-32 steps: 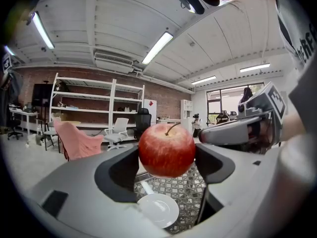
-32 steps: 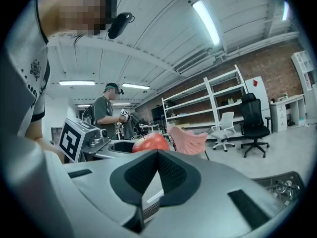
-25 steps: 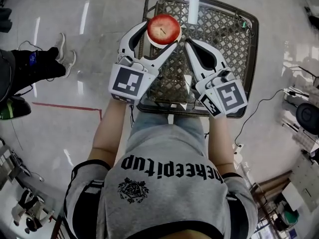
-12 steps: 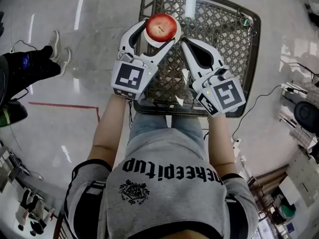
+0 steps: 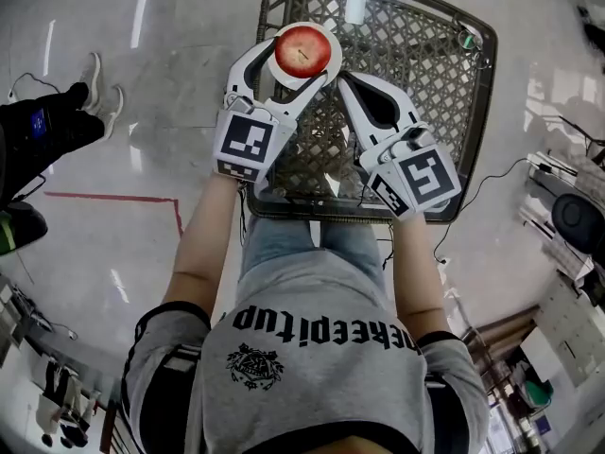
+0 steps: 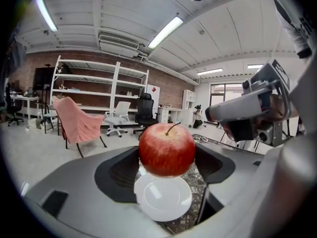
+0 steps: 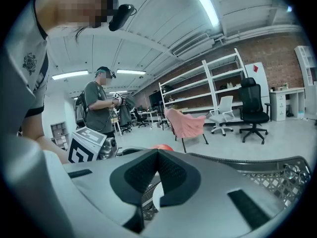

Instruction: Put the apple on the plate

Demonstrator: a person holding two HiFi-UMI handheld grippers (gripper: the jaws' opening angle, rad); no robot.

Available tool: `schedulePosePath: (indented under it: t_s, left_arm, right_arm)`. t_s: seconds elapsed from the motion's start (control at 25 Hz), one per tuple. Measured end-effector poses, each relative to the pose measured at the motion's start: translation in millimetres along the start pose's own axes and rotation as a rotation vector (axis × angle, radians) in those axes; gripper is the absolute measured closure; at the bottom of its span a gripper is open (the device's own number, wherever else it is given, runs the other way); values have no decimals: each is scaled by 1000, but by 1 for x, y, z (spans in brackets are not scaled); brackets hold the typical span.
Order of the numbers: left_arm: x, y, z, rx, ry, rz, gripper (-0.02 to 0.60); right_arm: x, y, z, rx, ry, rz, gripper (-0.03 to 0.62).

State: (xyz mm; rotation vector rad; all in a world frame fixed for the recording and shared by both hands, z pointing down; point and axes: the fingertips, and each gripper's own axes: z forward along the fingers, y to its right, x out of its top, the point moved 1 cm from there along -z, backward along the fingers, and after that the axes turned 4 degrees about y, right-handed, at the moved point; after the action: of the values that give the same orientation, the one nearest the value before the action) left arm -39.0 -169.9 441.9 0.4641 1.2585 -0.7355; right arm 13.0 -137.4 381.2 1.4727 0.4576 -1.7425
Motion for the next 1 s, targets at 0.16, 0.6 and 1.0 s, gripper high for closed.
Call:
schedulePosePath:
  t_s: [0.16, 0.6, 1.0]
  left_arm:
    - [-12, 1, 6, -5, -28, -2, 187]
    - [-56, -3, 24, -7, -81, -15, 189]
    - [-87, -7, 36, 4, -138, -20, 189]
  right_arm:
    - [-1, 3, -1, -1, -11, 12, 594]
    - [-19, 9, -1, -7, -55, 14, 594]
    - [-29, 14, -3, -13, -80, 8, 594]
